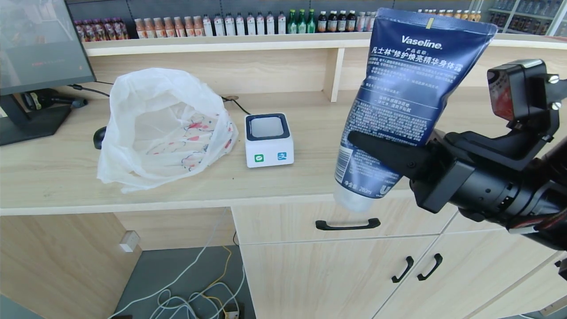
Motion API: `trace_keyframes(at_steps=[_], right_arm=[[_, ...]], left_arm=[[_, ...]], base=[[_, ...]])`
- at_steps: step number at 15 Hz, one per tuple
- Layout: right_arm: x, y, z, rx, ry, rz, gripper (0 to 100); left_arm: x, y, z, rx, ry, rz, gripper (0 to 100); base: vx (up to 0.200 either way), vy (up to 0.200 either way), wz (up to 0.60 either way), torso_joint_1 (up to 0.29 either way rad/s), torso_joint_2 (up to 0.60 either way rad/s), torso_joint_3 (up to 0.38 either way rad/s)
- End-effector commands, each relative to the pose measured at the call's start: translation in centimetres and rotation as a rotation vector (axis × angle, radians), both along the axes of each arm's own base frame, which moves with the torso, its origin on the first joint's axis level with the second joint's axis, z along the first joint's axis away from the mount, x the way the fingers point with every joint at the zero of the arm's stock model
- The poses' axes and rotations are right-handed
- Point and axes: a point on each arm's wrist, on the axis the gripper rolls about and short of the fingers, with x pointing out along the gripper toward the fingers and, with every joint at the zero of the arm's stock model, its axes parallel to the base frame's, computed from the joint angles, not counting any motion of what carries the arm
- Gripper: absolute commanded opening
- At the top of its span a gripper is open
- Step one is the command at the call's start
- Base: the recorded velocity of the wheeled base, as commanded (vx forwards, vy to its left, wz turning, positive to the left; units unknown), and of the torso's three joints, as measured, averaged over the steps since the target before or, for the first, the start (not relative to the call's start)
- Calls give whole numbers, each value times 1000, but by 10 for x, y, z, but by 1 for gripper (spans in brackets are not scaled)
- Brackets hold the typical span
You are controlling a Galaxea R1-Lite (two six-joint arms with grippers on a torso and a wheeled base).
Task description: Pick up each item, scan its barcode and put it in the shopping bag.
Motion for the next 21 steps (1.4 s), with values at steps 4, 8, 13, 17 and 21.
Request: trace_keyframes(at_steps=[4, 8, 13, 17, 21], right_arm=[[7, 0, 2, -29, -20, 116, 0], [2, -1, 12, -11, 23, 257, 0], [4, 9, 34, 52, 60, 328, 0], [1, 14, 33, 50, 63, 351, 0], [-4, 17, 34, 32, 47, 408, 0]], left_arm=[[0, 0, 0, -1, 0, 1, 100], [0, 0, 0, -1, 0, 1, 100], [0, 0, 0, -1, 0, 1, 100], [0, 0, 0, -1, 0, 1, 100], [0, 0, 0, -1, 0, 1, 100]], base=[[0, 0, 0, 0, 0, 0], [0, 0, 0, 0, 0, 0], [0, 0, 0, 0, 0, 0], [0, 0, 0, 0, 0, 0], [0, 0, 0, 0, 0, 0]])
